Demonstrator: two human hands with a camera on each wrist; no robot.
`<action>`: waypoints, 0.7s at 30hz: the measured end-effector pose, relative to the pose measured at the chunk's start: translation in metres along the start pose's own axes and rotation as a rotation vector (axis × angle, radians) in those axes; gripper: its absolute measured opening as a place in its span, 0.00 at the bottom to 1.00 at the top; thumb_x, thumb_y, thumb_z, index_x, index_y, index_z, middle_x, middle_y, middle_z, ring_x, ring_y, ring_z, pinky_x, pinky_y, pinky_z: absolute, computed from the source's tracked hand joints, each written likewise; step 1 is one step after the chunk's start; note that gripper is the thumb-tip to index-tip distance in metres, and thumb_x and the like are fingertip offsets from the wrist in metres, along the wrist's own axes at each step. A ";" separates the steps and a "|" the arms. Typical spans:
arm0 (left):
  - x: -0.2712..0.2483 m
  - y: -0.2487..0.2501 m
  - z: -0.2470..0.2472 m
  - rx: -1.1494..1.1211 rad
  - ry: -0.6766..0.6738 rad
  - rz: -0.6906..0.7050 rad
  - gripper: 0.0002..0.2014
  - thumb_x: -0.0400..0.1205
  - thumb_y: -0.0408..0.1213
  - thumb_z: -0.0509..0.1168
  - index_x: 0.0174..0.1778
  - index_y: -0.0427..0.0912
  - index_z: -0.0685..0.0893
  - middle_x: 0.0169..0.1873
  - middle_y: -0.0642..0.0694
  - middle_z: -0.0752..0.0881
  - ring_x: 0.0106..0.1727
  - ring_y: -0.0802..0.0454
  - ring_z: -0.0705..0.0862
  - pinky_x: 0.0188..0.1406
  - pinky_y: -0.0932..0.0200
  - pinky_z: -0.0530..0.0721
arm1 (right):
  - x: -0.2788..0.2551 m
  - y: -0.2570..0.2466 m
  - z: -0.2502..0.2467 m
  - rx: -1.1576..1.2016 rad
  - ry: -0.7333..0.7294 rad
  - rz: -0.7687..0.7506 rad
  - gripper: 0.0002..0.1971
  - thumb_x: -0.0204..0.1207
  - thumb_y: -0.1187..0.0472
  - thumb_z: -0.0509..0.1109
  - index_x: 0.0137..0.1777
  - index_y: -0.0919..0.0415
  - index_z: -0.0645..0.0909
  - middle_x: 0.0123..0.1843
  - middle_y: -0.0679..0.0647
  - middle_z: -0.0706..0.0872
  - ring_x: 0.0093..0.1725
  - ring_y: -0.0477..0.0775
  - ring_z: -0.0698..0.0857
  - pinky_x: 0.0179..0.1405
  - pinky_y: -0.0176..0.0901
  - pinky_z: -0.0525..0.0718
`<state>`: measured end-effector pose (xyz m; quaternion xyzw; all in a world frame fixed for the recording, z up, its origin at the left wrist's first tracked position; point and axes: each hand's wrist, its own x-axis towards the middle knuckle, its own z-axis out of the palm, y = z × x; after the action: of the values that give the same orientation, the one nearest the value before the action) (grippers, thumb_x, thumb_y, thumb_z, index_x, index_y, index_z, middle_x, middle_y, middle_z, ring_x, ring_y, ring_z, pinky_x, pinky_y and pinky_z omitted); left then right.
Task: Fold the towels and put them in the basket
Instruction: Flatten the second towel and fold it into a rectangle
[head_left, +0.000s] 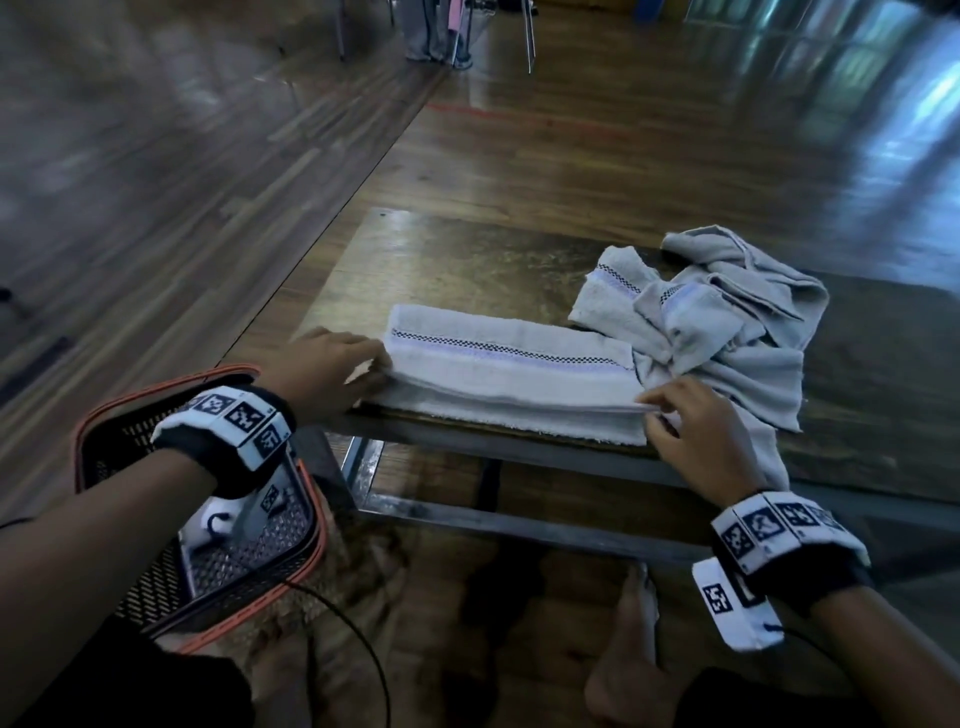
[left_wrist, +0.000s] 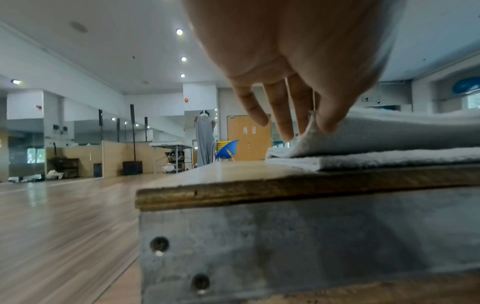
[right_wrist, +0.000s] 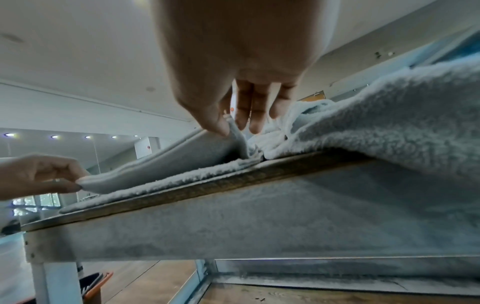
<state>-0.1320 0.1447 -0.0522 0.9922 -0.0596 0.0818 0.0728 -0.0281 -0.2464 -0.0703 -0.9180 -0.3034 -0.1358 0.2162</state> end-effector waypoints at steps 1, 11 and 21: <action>-0.001 0.000 -0.002 0.002 0.041 0.005 0.07 0.78 0.41 0.67 0.51 0.47 0.85 0.51 0.48 0.89 0.48 0.46 0.87 0.53 0.51 0.77 | -0.001 0.001 -0.002 0.003 0.032 -0.025 0.09 0.67 0.71 0.73 0.47 0.62 0.85 0.42 0.57 0.84 0.41 0.60 0.83 0.42 0.53 0.82; -0.013 -0.005 0.005 -0.065 0.048 0.021 0.06 0.78 0.39 0.69 0.50 0.48 0.86 0.45 0.48 0.91 0.40 0.45 0.87 0.44 0.55 0.78 | -0.012 0.009 0.008 -0.053 -0.088 -0.075 0.11 0.67 0.68 0.75 0.49 0.58 0.84 0.43 0.52 0.84 0.42 0.56 0.84 0.43 0.44 0.71; -0.023 -0.014 0.012 0.059 -0.042 0.139 0.21 0.71 0.46 0.75 0.59 0.48 0.85 0.57 0.51 0.88 0.52 0.51 0.87 0.57 0.54 0.75 | -0.022 0.008 0.010 -0.208 -0.217 -0.155 0.20 0.68 0.59 0.76 0.60 0.60 0.82 0.50 0.55 0.84 0.47 0.56 0.83 0.44 0.48 0.80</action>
<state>-0.1511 0.1591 -0.0702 0.9889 -0.1273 0.0678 0.0366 -0.0395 -0.2584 -0.0903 -0.9185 -0.3792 -0.0828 0.0751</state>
